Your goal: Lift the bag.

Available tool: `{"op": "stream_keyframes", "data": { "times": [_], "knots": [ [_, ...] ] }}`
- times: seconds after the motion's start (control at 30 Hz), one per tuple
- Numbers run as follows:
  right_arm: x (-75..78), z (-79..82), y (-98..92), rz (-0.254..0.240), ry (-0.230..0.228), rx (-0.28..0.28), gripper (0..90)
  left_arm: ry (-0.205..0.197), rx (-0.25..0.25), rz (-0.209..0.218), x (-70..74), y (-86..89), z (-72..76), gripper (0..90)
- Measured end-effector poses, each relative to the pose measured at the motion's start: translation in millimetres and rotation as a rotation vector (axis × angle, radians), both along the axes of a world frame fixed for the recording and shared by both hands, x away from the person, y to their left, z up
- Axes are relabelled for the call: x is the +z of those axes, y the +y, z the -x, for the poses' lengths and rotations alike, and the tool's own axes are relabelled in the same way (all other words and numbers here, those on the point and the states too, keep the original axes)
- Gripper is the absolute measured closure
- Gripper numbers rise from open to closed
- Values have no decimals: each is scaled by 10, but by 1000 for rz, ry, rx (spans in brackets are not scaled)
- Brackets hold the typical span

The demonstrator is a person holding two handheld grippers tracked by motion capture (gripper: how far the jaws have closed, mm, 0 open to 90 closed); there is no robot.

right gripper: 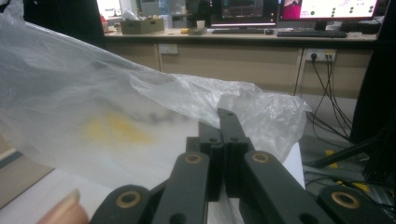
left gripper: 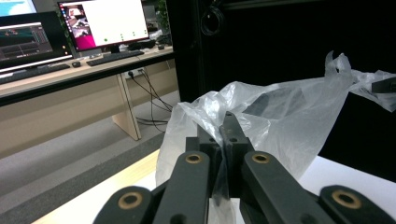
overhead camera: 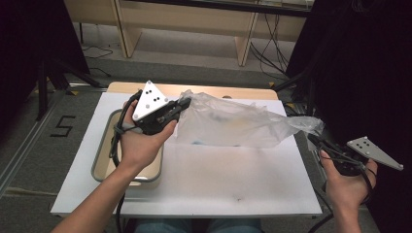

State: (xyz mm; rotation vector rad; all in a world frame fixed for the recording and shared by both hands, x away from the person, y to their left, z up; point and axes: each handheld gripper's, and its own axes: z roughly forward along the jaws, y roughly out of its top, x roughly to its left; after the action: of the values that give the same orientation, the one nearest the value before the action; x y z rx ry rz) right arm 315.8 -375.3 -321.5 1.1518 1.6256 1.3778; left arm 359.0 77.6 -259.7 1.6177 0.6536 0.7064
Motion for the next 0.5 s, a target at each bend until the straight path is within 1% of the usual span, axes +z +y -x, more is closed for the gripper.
{"op": "stream_keyframes", "data": {
  "times": [0.1,0.2,0.37,0.5],
  "knots": [
    [20,-9,3,-3,-4,1,900,-6,5,0,43,2,-28,895],
    [22,-39,13,-8,-4,3,900,-3,16,-1,42,0,-80,895],
    [-16,-122,52,-14,0,-1,900,12,52,-13,-30,-1,-205,895],
    [-61,-214,94,-15,9,-10,900,33,80,-28,-114,1,-321,895]
  ]
}}
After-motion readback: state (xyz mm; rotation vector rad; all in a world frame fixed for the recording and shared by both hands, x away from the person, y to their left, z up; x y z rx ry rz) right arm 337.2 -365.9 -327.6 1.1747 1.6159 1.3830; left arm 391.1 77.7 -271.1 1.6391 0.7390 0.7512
